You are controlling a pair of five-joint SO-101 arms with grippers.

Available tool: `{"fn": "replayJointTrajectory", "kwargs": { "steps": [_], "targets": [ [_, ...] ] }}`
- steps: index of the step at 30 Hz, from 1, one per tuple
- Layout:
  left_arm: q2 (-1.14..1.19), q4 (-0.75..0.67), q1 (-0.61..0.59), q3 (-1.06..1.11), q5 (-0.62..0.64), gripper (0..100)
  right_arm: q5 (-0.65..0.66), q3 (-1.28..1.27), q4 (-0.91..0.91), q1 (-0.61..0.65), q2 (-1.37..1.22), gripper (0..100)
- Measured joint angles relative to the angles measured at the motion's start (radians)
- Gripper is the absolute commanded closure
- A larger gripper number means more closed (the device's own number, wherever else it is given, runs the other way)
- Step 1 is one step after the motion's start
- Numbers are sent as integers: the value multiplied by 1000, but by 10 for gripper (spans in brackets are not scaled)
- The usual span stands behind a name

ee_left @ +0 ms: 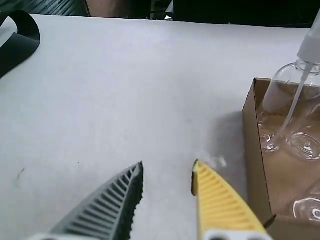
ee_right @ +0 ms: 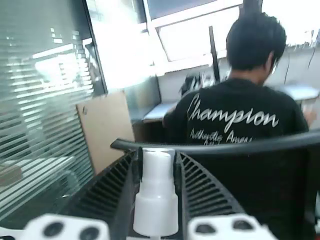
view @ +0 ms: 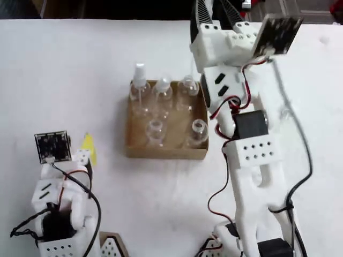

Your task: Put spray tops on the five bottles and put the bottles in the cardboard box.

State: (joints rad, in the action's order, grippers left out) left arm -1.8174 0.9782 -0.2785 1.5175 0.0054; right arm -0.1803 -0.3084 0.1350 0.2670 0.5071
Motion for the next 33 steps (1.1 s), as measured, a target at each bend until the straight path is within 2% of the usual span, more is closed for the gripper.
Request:
{"fn": "replayJointTrajectory", "kwargs": {
  "steps": [3, 6, 11, 15, 26, 33],
  "targets": [
    [0, 0, 0, 5, 0, 846, 98, -84, -155, 26, -18, 981],
    [0, 0, 0, 5, 0, 846, 250, -167, -302, 60, -64, 977],
    [0, 0, 0, 5, 0, 846, 450, -249, -462, 95, -100, 978],
    [0, 0, 0, 5, 0, 846, 471, -281, -540, 89, -103, 977],
    [0, 0, 0, 5, 0, 846, 476, -327, -559, 98, -103, 981],
    [0, 0, 0, 5, 0, 846, 471, -436, -695, 112, -114, 982]
  ]
}}
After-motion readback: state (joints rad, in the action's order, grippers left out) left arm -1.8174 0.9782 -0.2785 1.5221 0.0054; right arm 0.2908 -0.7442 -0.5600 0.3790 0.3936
